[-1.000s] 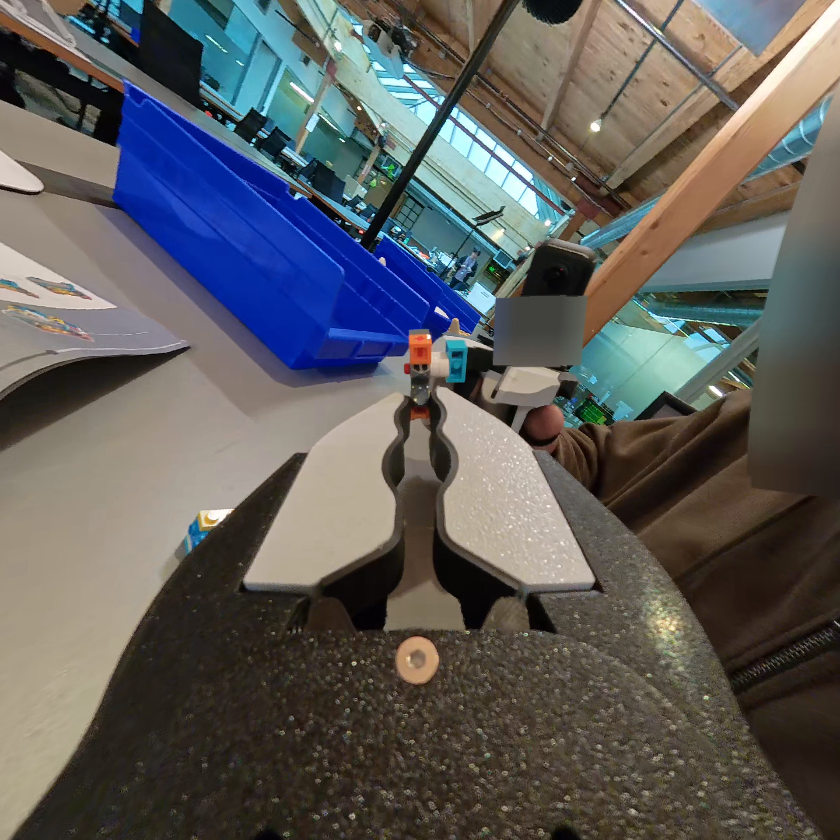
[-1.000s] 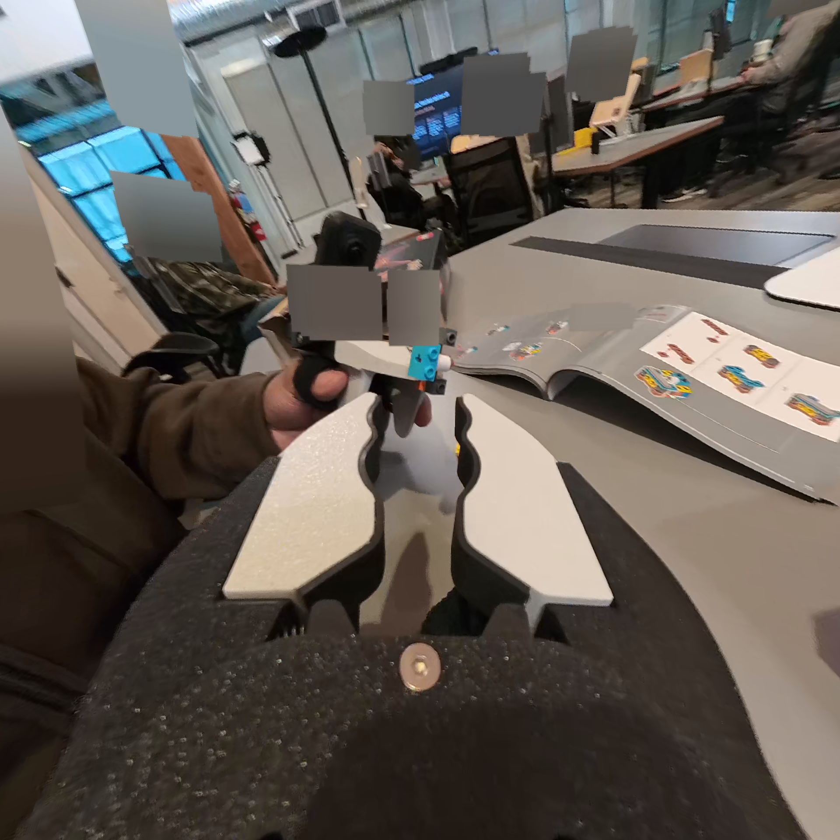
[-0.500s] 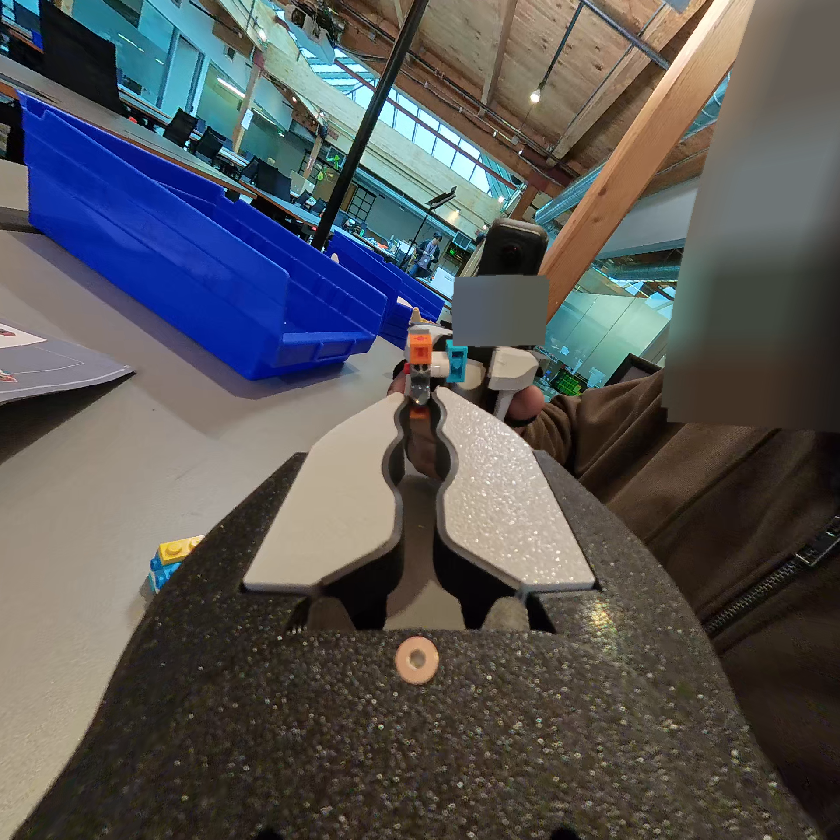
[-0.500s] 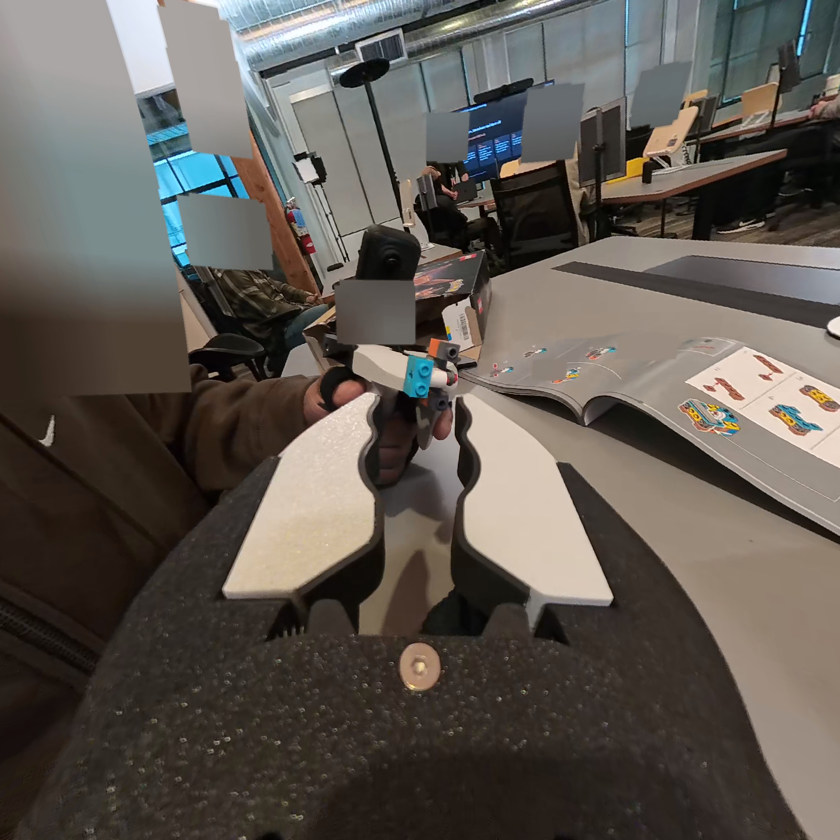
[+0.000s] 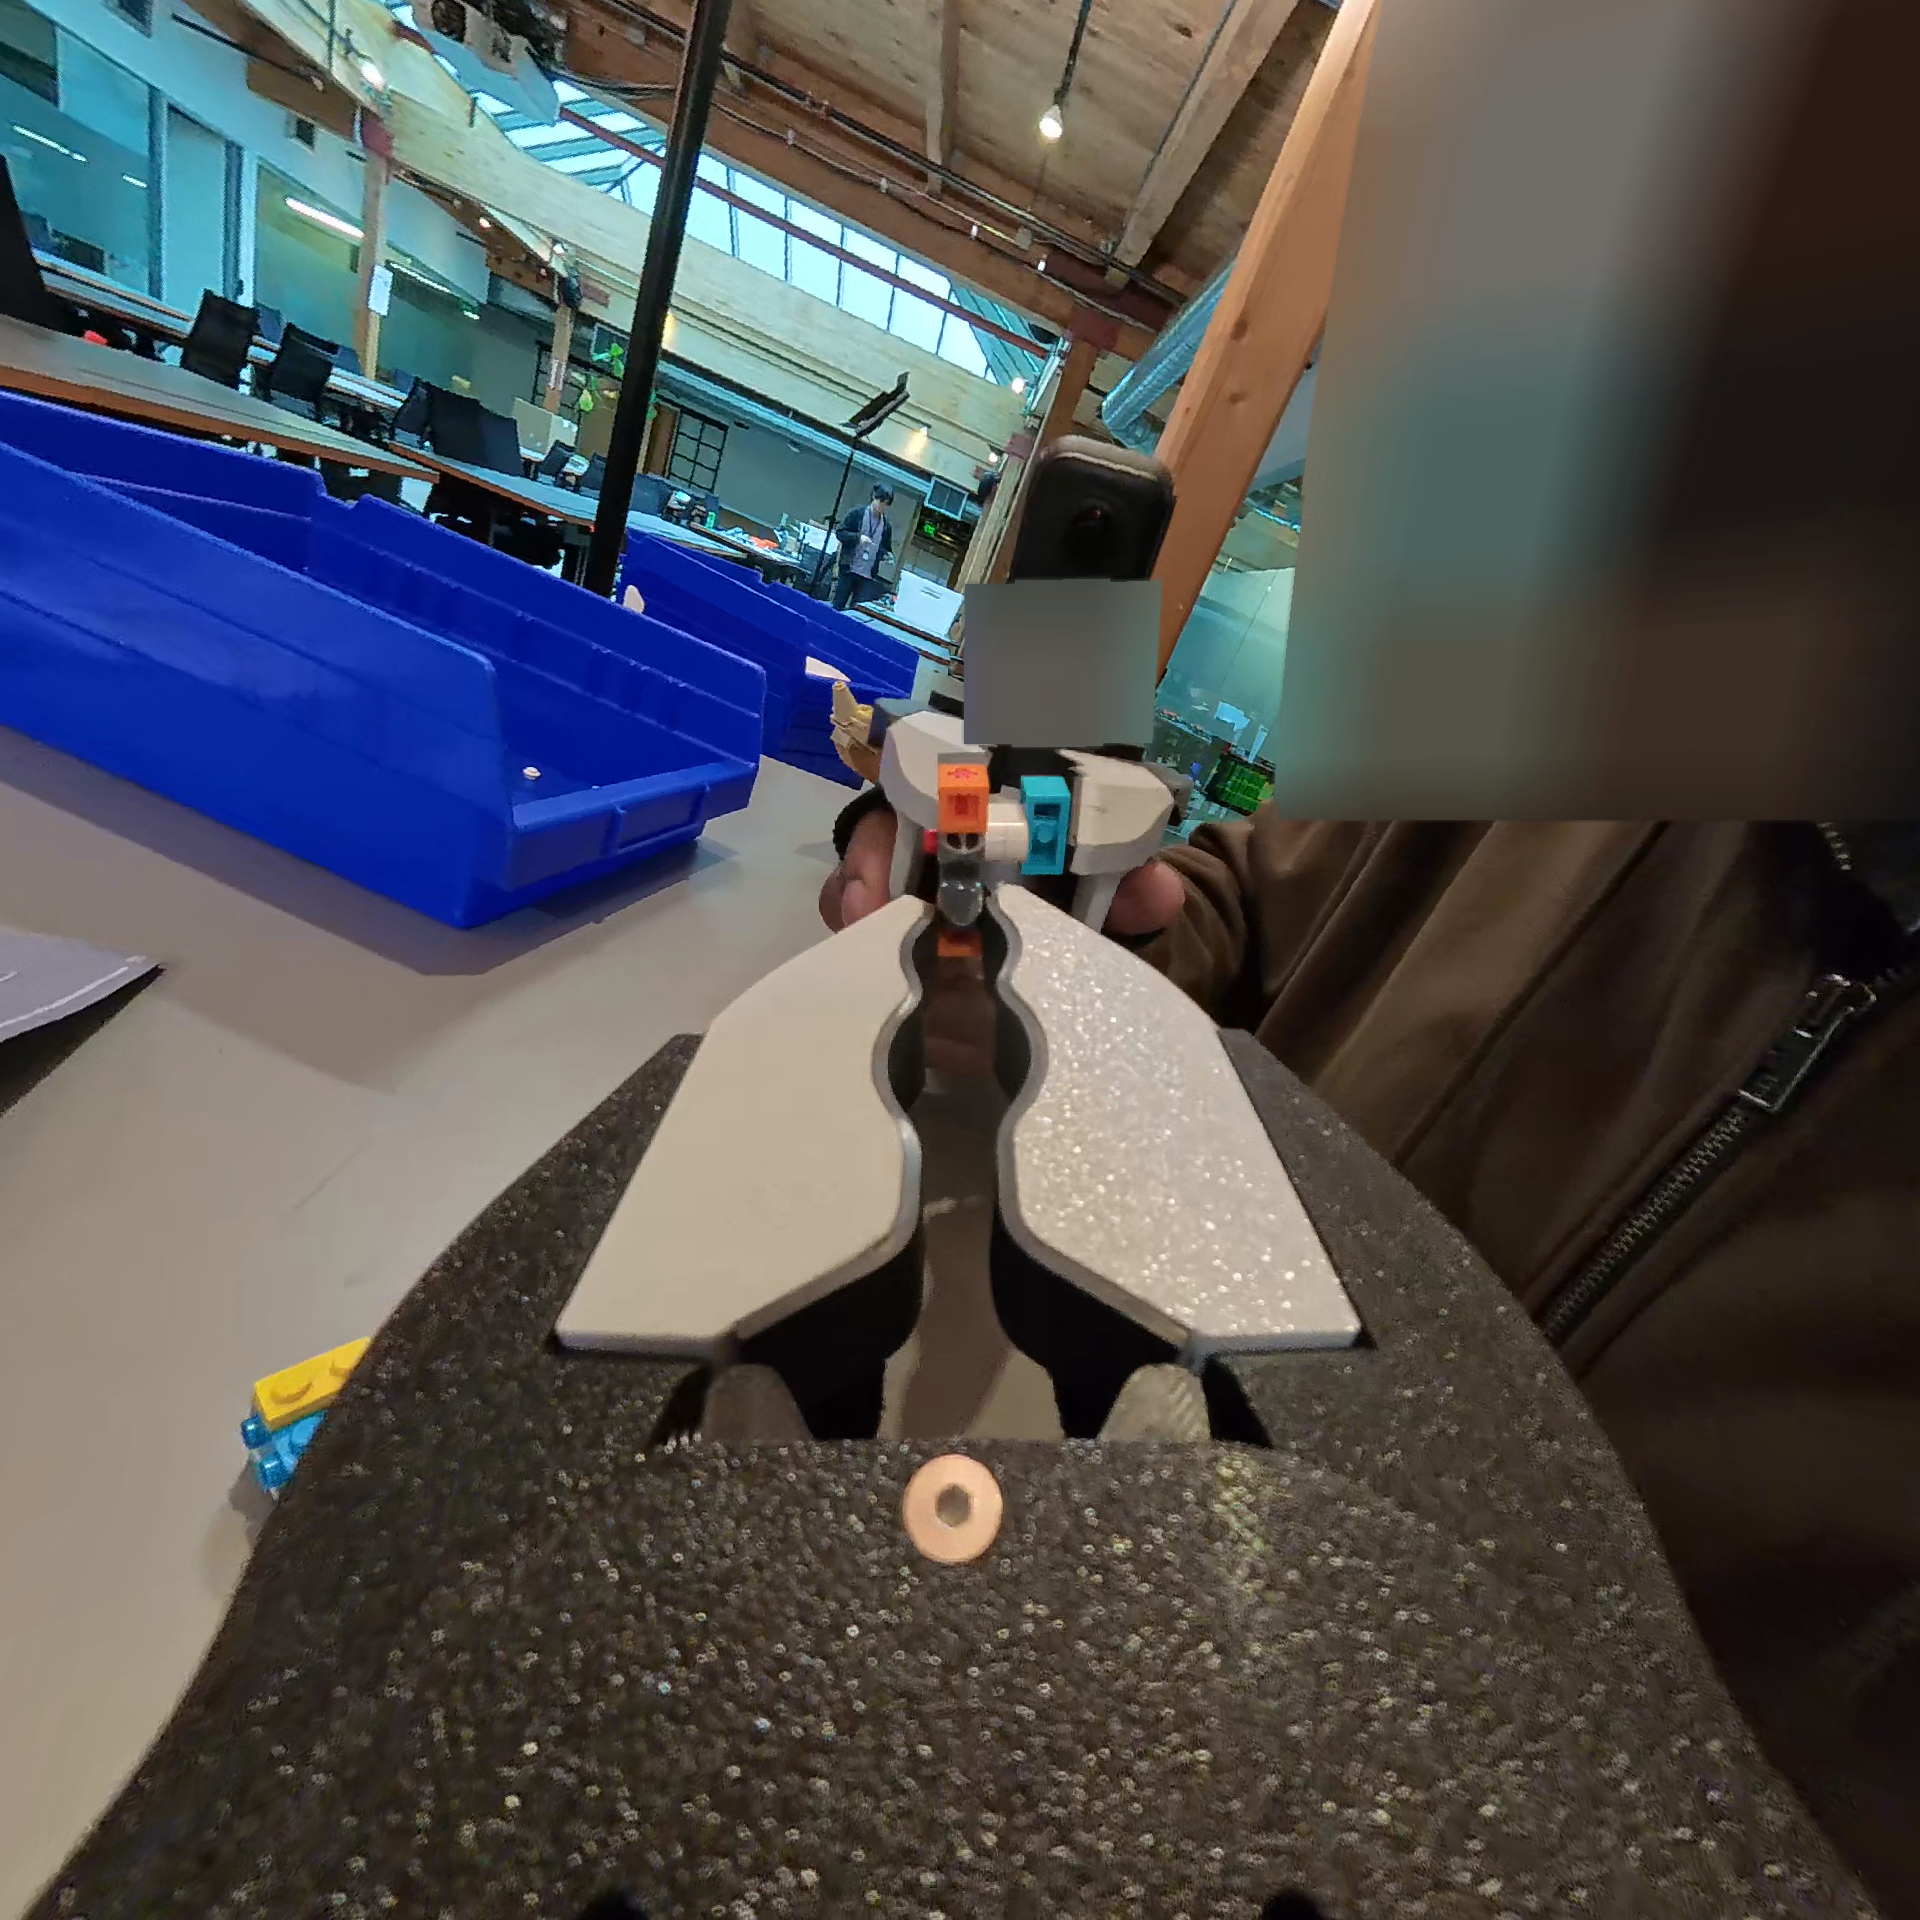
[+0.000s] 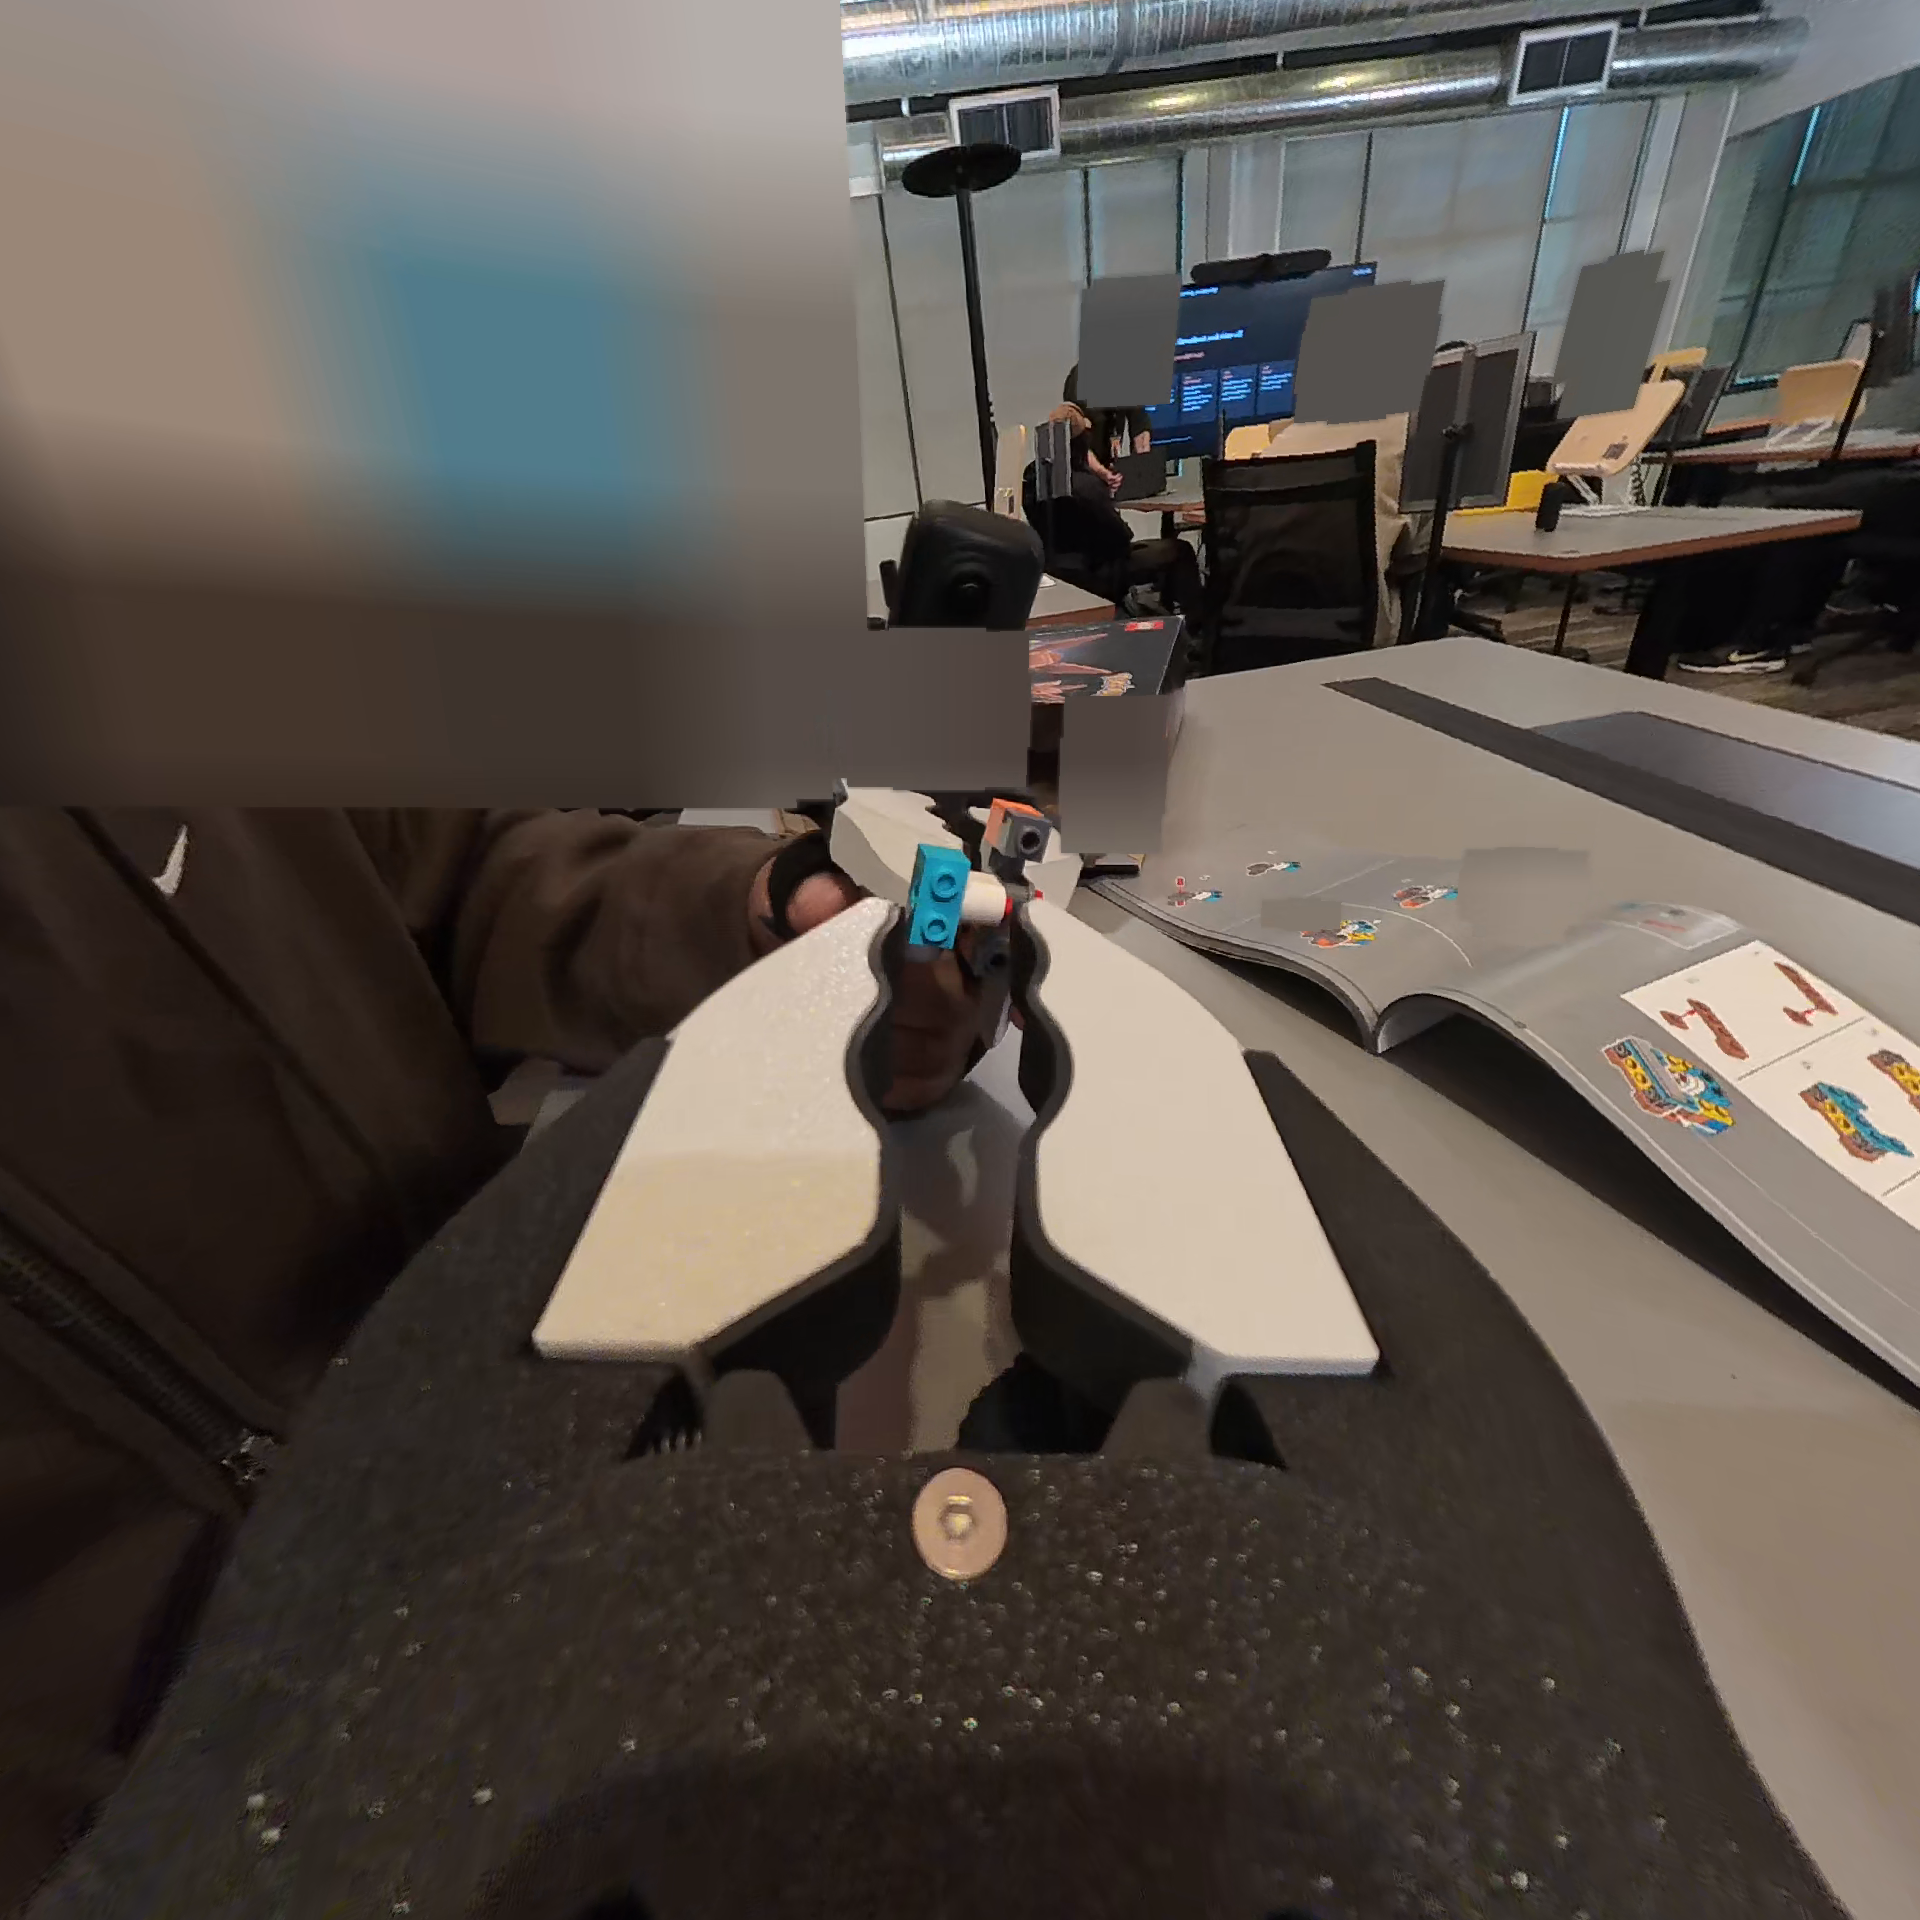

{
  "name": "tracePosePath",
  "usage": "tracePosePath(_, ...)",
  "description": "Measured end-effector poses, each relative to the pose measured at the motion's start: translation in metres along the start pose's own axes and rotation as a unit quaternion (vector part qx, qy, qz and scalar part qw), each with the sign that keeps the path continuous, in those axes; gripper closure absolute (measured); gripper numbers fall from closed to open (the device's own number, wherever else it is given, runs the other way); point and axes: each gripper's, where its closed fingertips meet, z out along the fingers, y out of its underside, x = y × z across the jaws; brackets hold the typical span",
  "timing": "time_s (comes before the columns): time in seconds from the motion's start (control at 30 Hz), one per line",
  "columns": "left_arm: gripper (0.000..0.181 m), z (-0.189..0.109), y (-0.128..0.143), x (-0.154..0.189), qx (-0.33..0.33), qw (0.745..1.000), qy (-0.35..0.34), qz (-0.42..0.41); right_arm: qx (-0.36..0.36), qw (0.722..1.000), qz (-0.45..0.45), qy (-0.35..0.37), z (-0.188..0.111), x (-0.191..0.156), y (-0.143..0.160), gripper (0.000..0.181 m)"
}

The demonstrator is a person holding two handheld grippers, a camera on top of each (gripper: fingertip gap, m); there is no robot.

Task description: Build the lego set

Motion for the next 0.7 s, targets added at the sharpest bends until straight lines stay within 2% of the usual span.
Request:
tracePosePath(0.3, 0.173, -0.002, 0.007, 0.011, -0.038, 0.996, 0.019, 0.073, -0.021, 0.998, -0.048, -0.031, 0.001, -0.015, 0.007, 0.162)
tracePosePath(0.7, 0.173, -0.002, 0.015, 0.013, -0.075, 0.991, 0.018, 0.109, -0.046, 0.994, -0.093, -0.039, 0.002, -0.020, 0.014, 0.163)
